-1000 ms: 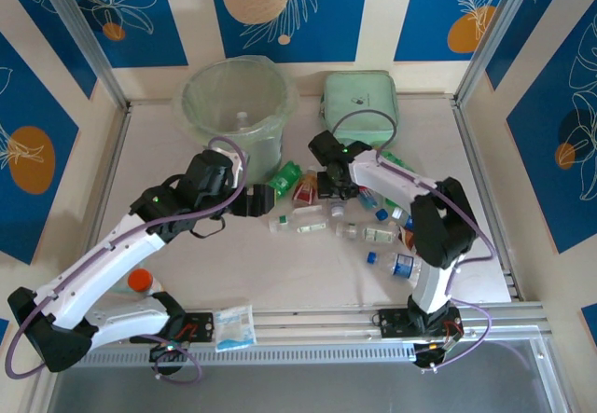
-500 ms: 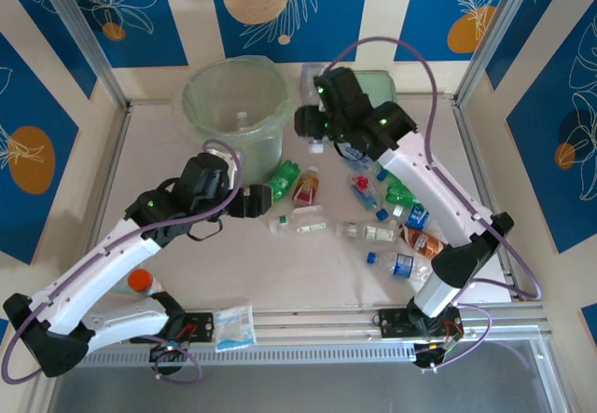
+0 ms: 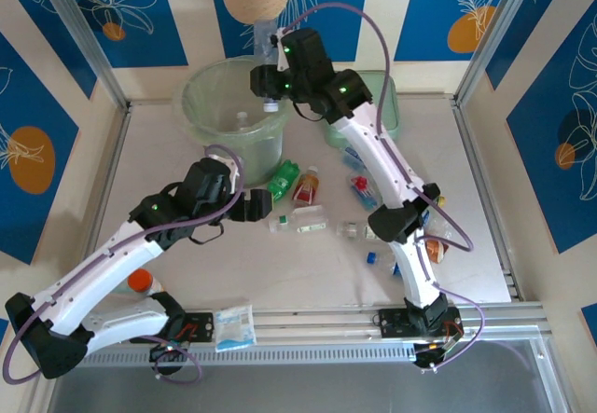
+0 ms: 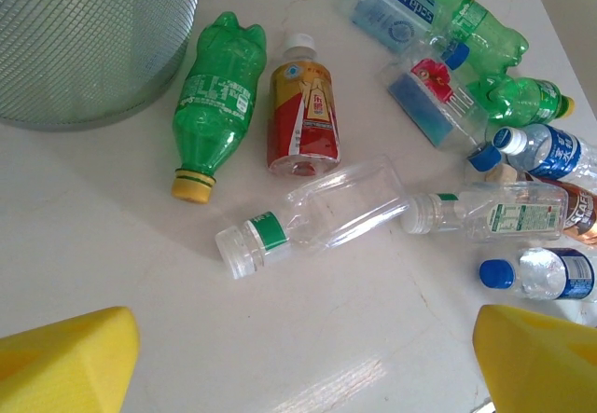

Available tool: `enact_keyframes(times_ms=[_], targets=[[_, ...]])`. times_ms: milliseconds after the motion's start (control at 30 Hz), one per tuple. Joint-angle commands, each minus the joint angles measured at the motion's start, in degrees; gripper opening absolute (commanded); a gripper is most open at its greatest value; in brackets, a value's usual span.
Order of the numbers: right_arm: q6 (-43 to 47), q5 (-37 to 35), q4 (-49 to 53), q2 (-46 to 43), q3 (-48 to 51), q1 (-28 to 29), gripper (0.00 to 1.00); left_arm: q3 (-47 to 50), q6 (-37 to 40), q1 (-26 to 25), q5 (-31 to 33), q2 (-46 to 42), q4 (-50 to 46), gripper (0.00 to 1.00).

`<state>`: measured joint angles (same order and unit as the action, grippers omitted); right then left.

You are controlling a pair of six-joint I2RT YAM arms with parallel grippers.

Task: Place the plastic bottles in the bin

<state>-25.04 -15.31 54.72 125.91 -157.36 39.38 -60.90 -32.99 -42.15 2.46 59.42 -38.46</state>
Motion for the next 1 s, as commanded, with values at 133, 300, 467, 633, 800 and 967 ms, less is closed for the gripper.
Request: enact_keyframes(times_ms=[133,300,467,633,800,967], targets=[[-1.22,5.49,-3.99,-0.18,2.32,-1.57,0.68,0.7,-0.06,-0.3,-1.04,-1.06,0.94,0.92],[-1.59,6.08,-4.2,-0.27,2.07,-2.1,0.79,0.52,0.21,-0.3,-0.73,-0.88,1.15,0.93],[-1.51,5.74,-3.63,-1.51,2.21,-2.2,0.79,0.31,0.63,-0.3,-0.53,-0.36,1.19,0.93],[-1.52,4.44,-2.86,-4.8,4.84,-1.98,0.79,-0.6,2.16,-0.29,-0.11,-0.1,1.29,0.93],[-3.23,3.26,-6.28,-14.47,17.82,-1.85,0.79,0.55,3.98,-0.29,-1.75,1.03,5.74,0.95],[-5.11,0.55,-10.45,-27.97,36.39,-2.48,0.79,1.84,6.29,-2.43,-3.93,3.75,11.4,0.97]])
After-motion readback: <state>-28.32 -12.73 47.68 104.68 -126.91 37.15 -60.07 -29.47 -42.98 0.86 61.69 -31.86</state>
